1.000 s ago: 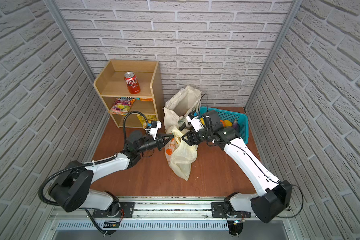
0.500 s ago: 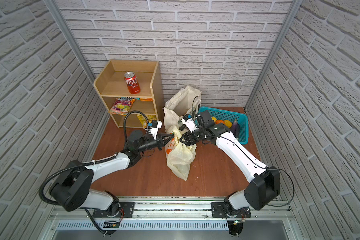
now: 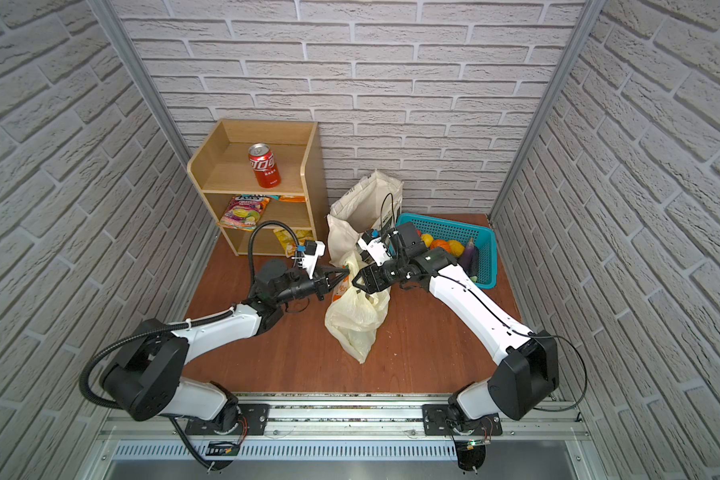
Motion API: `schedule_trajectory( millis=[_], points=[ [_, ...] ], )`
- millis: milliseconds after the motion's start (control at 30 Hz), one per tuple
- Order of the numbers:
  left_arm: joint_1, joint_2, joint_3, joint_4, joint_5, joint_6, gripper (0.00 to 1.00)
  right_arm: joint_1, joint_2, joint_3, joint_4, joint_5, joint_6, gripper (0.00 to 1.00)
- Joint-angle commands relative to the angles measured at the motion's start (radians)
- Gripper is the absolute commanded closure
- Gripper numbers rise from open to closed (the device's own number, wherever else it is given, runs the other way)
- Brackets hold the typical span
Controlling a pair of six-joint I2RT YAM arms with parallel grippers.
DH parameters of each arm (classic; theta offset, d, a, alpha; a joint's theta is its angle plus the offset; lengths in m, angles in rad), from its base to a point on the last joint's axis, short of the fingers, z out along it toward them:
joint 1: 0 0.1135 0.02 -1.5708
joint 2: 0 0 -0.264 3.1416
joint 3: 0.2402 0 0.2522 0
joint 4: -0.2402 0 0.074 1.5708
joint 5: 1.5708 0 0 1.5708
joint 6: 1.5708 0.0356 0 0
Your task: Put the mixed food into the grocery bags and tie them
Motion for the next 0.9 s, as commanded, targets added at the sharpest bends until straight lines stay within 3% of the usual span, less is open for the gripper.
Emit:
schedule_trajectory(
  millis=[0,267,500,700,800,867],
  points=[
    [-0.005,0.007,0.023,0.032,0.008,0.017,1.0,0.006,-0.064,-0.016,0.044,-0.018,0.042,0.27],
    [-0.006,0.007,0.018,0.032,0.007,0.018,1.0,0.006,-0.125,0.001,0.048,0.018,0.106,0.25],
    [-0.005,0.005,0.017,0.031,0.007,0.019,1.0,0.014,-0.096,0.033,-0.037,0.114,0.097,0.24],
    [-0.007,0.009,0.019,0.033,0.007,0.017,1.0,0.045,-0.056,0.028,-0.032,0.111,0.097,0.24],
    [-0.007,0.01,0.02,0.033,0.008,0.017,1.0,0.053,-0.036,0.019,-0.027,0.11,0.097,0.33],
    [-0.007,0.01,0.022,0.034,0.009,0.017,1.0,0.054,-0.024,0.007,-0.019,0.107,0.096,0.49]
  ],
)
